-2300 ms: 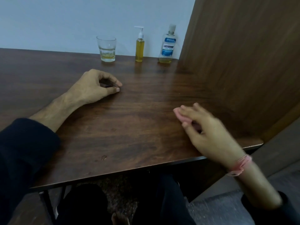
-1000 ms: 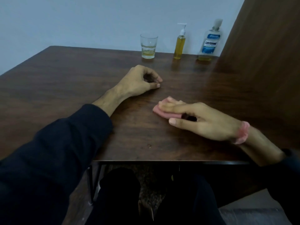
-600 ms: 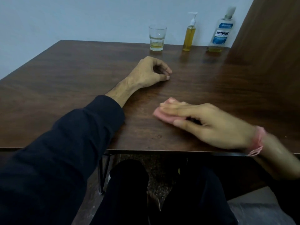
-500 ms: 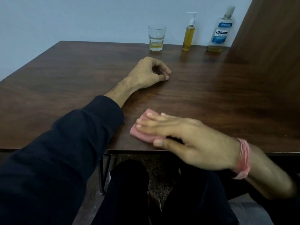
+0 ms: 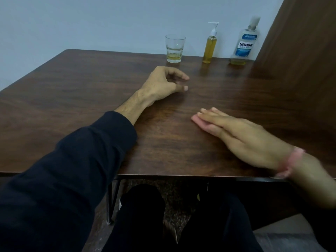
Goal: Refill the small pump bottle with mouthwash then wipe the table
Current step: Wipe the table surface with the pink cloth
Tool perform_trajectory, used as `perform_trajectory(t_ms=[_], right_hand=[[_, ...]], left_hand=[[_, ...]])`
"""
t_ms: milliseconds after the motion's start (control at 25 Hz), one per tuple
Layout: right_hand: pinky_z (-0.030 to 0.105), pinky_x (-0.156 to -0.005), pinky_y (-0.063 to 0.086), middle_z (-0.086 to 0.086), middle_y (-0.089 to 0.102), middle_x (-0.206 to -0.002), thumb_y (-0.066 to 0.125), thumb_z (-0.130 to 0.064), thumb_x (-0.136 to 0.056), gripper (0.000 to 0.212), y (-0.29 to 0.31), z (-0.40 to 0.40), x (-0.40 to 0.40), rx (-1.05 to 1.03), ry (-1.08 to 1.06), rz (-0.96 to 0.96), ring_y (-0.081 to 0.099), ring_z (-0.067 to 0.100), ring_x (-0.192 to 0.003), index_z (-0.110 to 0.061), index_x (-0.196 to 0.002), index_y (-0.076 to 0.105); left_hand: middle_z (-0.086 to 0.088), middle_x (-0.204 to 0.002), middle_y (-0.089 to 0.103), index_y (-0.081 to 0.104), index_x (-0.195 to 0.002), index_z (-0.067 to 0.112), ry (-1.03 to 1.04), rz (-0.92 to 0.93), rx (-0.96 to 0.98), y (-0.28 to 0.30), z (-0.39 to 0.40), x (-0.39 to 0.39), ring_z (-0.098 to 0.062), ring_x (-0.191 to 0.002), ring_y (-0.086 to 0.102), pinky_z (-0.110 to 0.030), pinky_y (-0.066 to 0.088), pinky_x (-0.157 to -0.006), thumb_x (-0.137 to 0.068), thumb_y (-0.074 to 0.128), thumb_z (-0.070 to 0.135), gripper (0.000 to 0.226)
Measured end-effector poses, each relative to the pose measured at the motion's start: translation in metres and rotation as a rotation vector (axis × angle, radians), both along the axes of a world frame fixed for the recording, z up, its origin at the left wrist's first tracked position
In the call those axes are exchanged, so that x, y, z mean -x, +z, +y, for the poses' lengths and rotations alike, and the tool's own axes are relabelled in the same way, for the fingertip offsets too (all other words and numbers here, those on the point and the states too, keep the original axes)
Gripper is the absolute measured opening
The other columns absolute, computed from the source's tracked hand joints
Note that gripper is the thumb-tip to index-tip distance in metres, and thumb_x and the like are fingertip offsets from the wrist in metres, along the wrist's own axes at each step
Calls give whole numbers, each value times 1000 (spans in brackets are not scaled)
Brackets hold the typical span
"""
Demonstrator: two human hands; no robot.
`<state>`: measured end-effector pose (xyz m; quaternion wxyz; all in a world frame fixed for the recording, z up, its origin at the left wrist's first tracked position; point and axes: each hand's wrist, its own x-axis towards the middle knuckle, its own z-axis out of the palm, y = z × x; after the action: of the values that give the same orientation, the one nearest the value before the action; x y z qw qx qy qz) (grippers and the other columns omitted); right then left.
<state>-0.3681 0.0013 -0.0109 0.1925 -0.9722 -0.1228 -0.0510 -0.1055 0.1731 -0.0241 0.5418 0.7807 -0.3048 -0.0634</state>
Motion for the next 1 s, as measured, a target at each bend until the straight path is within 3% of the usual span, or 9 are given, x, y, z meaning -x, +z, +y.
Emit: perform_trajectory(t_ms=[80,200,320,440,560,720,760,880,1000], right_hand=[[38,-140,12,-19,22,-180,20,-59,-114,58,-5,39,-19,5,42,117,9,2,-168,-44,-168,34],[31,-139,7,-15,18,-182,31,-44,-116,57,-10,92,-15,47,250,79,3,4,-170,-36,-172,28],[24,-137,8,-20,21,-180,39,-34,-118,53,-12,68,2,26,312,75,4,-7,-166,-34,-171,32],[26,-137,17,-32,31,-173,34,-49,-112,51,-6,14,7,-73,235,88,18,-9,-164,-53,-162,41],[26,-137,14,-45,31,-166,36,-62,-103,50,9,-36,-9,-81,-14,180,18,-17,-159,-75,-152,35],[22,-131,-1,-19,21,-180,33,-55,-114,59,13,-26,-72,21,-208,225,8,0,-167,-40,-171,28],[22,-130,-2,-14,18,-182,32,-54,-115,61,11,-5,-86,22,-170,209,6,4,-168,-35,-173,26],[39,-140,1,-8,14,-184,35,-48,-117,62,-4,62,-95,70,62,150,2,11,-170,-27,-175,21],[29,-139,1,-10,16,-183,38,-42,-118,61,-11,77,-57,112,239,77,2,7,-170,-26,-175,22]], left_hand=[[8,-109,87,87,-106,28,45,87,130,1,2,-3,-4,-106,80,-21,63,-99,-90,96,16,22],[7,-111,86,87,-108,27,52,197,235,0,7,-9,-6,-106,79,-27,65,-97,-92,95,17,21],[4,-118,85,87,-111,23,34,283,315,-1,9,-14,-7,-111,80,-26,66,-94,-93,93,14,21],[4,-118,82,86,-112,23,32,350,373,0,8,-15,-7,-111,78,-25,65,-92,-96,91,14,19],[2,-119,82,85,-114,21,34,408,416,3,7,-12,-10,-113,79,-24,66,-92,-99,88,14,18],[-2,-124,82,83,-120,20,40,435,441,8,7,-9,-14,-119,79,-25,67,-92,-101,85,14,20],[-3,-127,82,83,-123,19,41,440,442,9,7,-8,-15,-120,79,-25,67,-92,-102,85,14,21],[-8,-138,81,81,-125,17,35,477,462,10,8,-8,-15,-120,78,-25,67,-91,-103,83,13,22],[-8,-139,81,81,-122,18,28,522,496,11,12,-11,-15,-120,76,-25,68,-89,-104,81,14,19]])
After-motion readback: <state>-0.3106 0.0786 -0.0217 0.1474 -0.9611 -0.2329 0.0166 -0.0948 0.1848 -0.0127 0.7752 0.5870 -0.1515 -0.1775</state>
